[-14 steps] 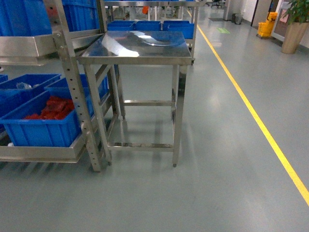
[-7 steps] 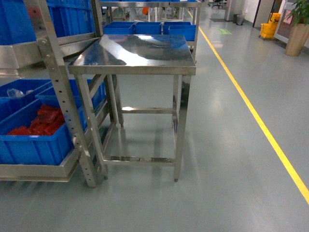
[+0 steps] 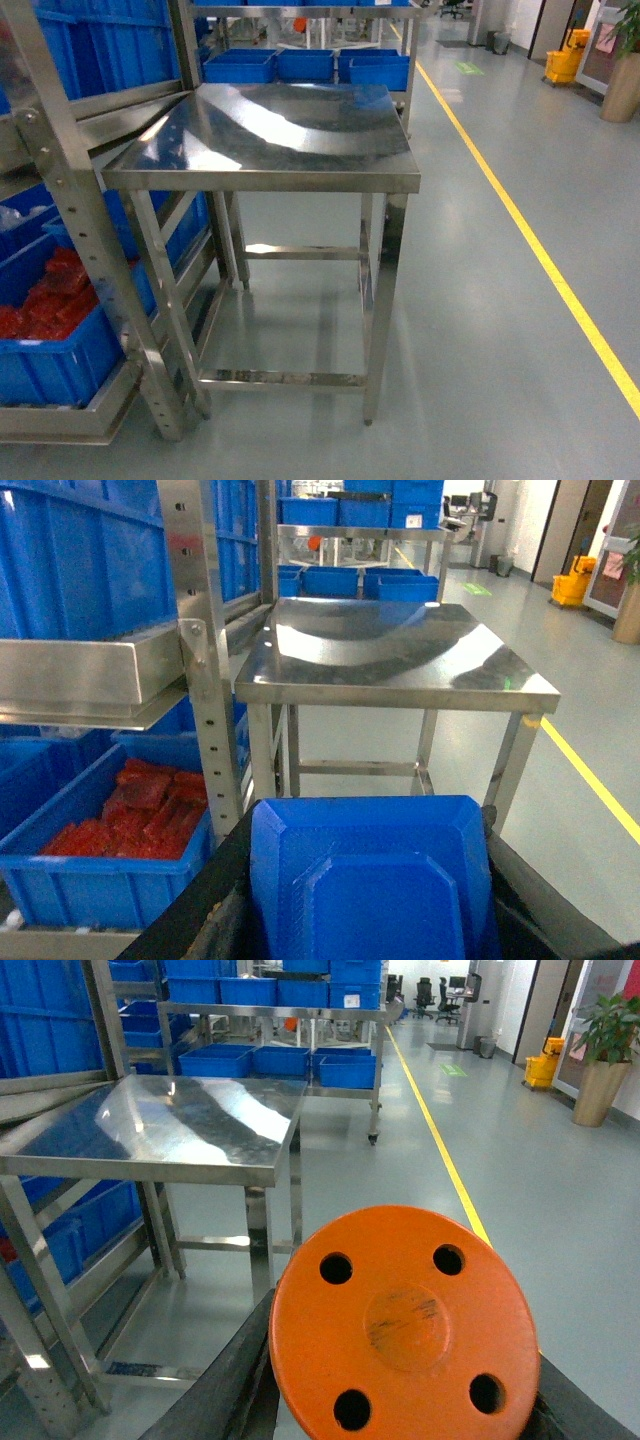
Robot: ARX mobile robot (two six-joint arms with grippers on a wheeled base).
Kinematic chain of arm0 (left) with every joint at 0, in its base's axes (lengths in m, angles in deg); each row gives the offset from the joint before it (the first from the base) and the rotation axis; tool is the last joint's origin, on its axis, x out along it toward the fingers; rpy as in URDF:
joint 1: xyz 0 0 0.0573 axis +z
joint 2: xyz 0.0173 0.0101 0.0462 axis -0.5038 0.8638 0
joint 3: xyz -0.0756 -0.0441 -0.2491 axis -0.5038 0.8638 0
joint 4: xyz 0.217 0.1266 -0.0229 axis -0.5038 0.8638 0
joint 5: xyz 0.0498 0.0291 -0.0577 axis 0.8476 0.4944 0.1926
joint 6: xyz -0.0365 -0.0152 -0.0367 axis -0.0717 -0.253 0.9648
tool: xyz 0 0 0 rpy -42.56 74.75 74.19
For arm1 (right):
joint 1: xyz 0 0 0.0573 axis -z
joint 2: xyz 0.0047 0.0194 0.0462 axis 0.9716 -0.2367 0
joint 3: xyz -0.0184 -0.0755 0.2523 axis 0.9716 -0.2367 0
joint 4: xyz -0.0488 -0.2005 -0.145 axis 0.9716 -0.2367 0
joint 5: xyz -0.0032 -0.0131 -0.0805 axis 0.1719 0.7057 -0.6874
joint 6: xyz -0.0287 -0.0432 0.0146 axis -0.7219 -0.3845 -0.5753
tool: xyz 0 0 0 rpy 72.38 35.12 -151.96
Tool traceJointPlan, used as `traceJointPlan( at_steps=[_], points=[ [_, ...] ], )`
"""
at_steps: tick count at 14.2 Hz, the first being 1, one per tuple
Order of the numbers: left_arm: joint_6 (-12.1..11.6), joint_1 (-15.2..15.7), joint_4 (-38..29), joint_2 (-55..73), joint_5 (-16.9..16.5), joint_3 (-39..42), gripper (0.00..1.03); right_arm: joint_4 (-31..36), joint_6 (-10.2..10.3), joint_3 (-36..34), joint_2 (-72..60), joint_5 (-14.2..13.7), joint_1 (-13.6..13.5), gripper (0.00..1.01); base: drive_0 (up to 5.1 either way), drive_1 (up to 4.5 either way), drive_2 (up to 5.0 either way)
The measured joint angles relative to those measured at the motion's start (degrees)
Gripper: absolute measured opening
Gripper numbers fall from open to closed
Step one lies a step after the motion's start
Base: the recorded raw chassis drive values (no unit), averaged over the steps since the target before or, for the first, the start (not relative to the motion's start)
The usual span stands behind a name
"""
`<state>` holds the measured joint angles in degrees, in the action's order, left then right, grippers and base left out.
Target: Sort blue parts and orange caps into right shelf containers
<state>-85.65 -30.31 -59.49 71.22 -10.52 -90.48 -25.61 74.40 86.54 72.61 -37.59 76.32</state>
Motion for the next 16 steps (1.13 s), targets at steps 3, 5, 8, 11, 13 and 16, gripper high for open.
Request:
traceJointPlan(
  at_steps=[3,5,8,11,13,16],
  points=[
    [0.0,0.0,0.0,0.0,0.0,0.0,0.44,-0.1,0.0,0.0,0.0,0.0,0.0,0.44,0.0,2.83,-2.9],
    [0.0,0.0,-0.3,0.0,0.0,0.0,0.44,0.2,0.0,0.0,0.0,0.0,0.0,0.44,0.0,0.0,0.0],
    [0.0,0.0,0.0,0.0,0.0,0.0,0.44,0.0,0.0,0.0,0.0,0.0,0.0,0.44,-4.8,2.53,2.5],
    [0.0,0.0,-0.1,0.0,0.0,0.0,0.44,0.0,0.0,0.0,0.0,0.0,0.0,0.44,-4.8,2.56,2.6],
    [0.0,0.0,0.0,0.0,0.0,0.0,0.44,0.1,0.0,0.0,0.0,0.0,0.0,0.44,-4.9,2.47,2.5],
    [0.0,0.0,-0.1,0.0,0.0,0.0,0.44,0.0,0.0,0.0,0.0,0.0,0.0,0.44,-4.9,2.45,2.5]
  ],
)
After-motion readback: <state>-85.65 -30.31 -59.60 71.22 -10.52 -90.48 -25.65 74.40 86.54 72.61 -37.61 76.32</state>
